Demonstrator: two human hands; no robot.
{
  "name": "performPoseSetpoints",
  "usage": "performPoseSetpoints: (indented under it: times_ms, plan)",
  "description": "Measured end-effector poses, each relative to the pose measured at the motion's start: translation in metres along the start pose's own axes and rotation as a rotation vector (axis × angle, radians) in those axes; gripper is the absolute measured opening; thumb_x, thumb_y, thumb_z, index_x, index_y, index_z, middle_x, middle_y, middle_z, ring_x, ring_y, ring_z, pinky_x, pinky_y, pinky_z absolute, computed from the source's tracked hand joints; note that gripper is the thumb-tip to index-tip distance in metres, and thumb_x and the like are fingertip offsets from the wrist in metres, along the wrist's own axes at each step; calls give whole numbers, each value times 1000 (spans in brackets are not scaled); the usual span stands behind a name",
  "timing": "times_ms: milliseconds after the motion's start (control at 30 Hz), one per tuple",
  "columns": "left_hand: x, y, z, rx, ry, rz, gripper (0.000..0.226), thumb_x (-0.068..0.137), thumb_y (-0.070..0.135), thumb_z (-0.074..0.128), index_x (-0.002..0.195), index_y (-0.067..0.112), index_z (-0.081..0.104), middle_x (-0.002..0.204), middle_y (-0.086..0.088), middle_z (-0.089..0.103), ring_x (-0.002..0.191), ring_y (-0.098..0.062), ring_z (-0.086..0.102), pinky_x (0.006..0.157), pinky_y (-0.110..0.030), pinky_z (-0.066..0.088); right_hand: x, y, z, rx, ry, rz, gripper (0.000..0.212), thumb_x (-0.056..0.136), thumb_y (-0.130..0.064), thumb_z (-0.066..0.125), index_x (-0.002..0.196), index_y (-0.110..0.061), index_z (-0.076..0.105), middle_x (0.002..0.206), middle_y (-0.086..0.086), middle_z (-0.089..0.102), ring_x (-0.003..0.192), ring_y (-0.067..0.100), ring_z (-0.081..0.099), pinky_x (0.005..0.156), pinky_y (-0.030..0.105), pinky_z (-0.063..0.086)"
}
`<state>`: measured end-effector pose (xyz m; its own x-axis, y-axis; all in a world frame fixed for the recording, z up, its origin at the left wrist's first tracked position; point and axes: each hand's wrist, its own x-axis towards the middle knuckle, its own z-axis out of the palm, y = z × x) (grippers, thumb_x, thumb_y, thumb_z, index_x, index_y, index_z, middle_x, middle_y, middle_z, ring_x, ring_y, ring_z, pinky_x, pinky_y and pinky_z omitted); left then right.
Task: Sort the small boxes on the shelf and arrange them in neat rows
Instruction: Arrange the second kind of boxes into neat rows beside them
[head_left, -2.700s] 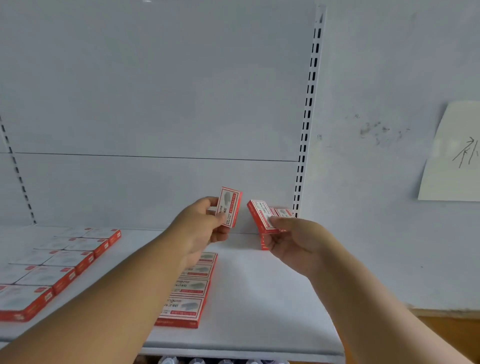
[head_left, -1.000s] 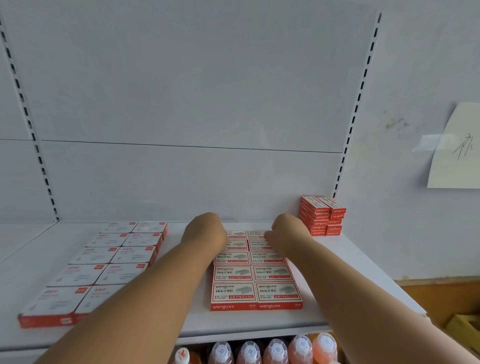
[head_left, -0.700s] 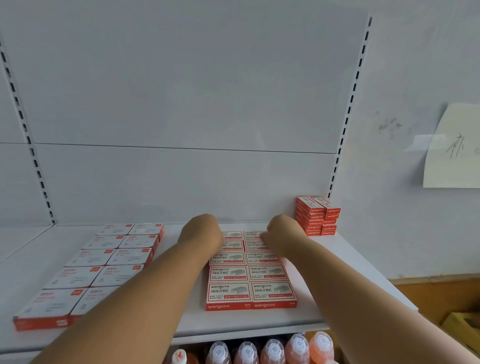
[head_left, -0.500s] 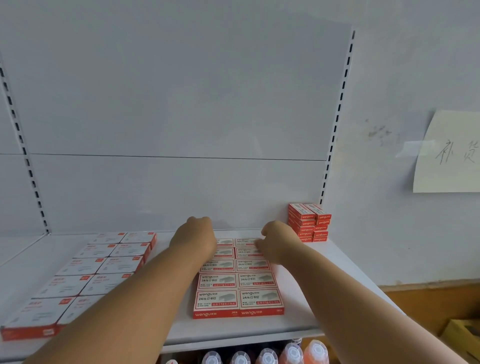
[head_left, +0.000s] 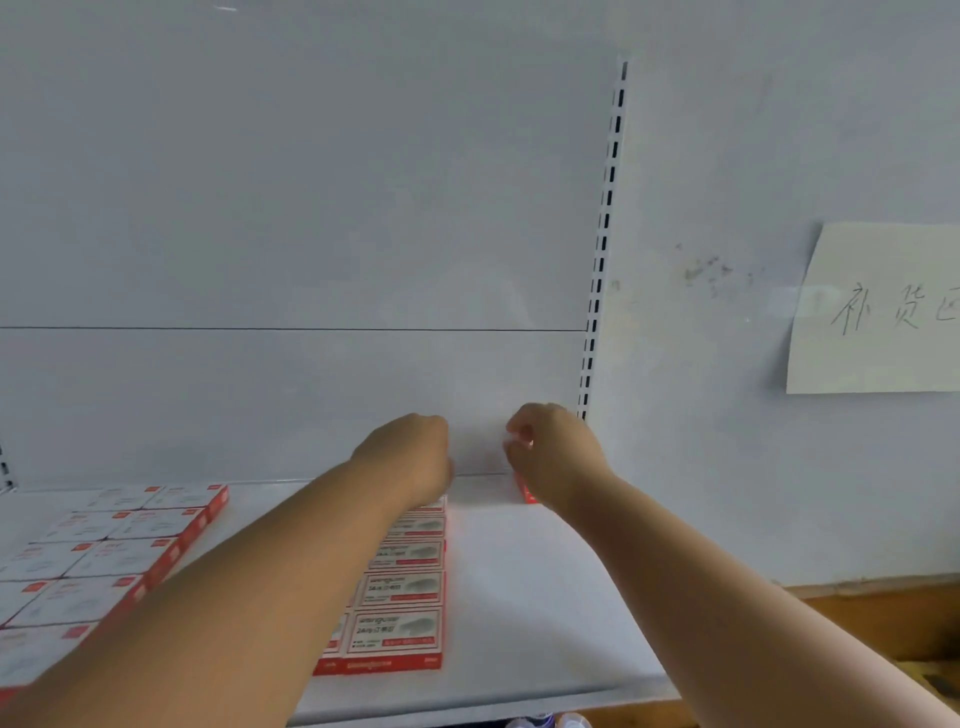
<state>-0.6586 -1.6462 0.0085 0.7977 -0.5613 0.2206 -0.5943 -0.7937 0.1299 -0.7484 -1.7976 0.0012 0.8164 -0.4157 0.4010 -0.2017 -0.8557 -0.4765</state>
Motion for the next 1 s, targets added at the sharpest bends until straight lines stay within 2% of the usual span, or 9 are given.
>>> performPoseSetpoints:
  times_ms: [133, 233, 367, 433, 533, 600, 733, 867, 1000]
  plan:
    - [14, 45, 2, -136, 19, -30, 23, 94, 35, 50, 105, 17, 62, 104, -7, 65, 96, -27, 60, 75, -31, 47, 8, 30, -21, 3, 76, 25, 28, 91, -24, 55, 119, -23, 61, 122, 1, 51, 100, 22, 60, 82, 31, 48]
    - [27, 73, 7, -225, -28, -90, 38, 98, 44, 45, 96, 11, 64, 97, -12, 68, 85, -28, 61, 63, -31, 39, 12, 49, -27, -49, 32, 141, 36, 95, -35, 50, 129, -22, 54, 128, 3, 45, 99, 27, 61, 75, 30, 45]
    - [38, 97, 20, -265, -90, -210, 54, 100, 52, 36, 106, 9, 67, 104, -15, 70, 95, -32, 65, 75, -31, 43, 18, 65, -26, -35, -90, 234, 35, 97, -39, 44, 124, -18, 53, 119, 7, 54, 80, 24, 53, 65, 28, 39]
    - [39, 103, 24, -299, -109, -245, 53, 99, 52, 40, 108, 8, 69, 106, -15, 71, 100, -32, 66, 77, -31, 44, 21, 72, -24, 22, -118, 241, 34, 97, -38, 45, 120, -15, 55, 111, 7, 62, 81, 23, 53, 67, 28, 42]
    - [40, 103, 21, -348, -114, -313, 39, 95, 45, 49, 85, 12, 67, 74, -9, 67, 69, -26, 64, 60, -26, 41, 24, 78, -25, 136, -121, 273, 26, 94, -30, 49, 110, -12, 56, 102, 6, 66, 81, 24, 59, 64, 27, 42]
    - [41, 98, 18, -391, -87, -373, 31, 91, 34, 53, 75, 10, 66, 62, -8, 63, 56, -24, 59, 53, -24, 39, 25, 79, -26, 249, -98, 286, 18, 89, -21, 49, 99, -11, 59, 89, 5, 66, 68, 22, 60, 52, 24, 39]
    - [33, 91, 14, -817, 63, -424, 13, 93, 15, 55, 92, 11, 68, 86, -12, 72, 72, -26, 69, 58, -28, 48, 18, 75, -32, 740, -46, 409, 21, 89, -6, 47, 87, -11, 67, 64, 1, 63, 38, 8, 48, 37, 17, 31]
    - [9, 89, 6, -1195, 237, -425, 8, 101, 12, 51, 102, 18, 57, 101, -5, 68, 86, -22, 72, 75, -36, 59, 11, 62, -36, 1203, -96, 523, 16, 93, -9, 53, 97, -15, 68, 80, 6, 69, 56, 16, 60, 54, 29, 48]
    - [-18, 78, 0, -1393, 299, -421, 12, 99, 11, 54, 105, 19, 60, 102, -6, 70, 89, -22, 73, 71, -34, 59, -1, 40, -39, 1429, -131, 534, 16, 94, -3, 54, 96, -13, 66, 94, 10, 71, 74, 21, 62, 65, 31, 49]
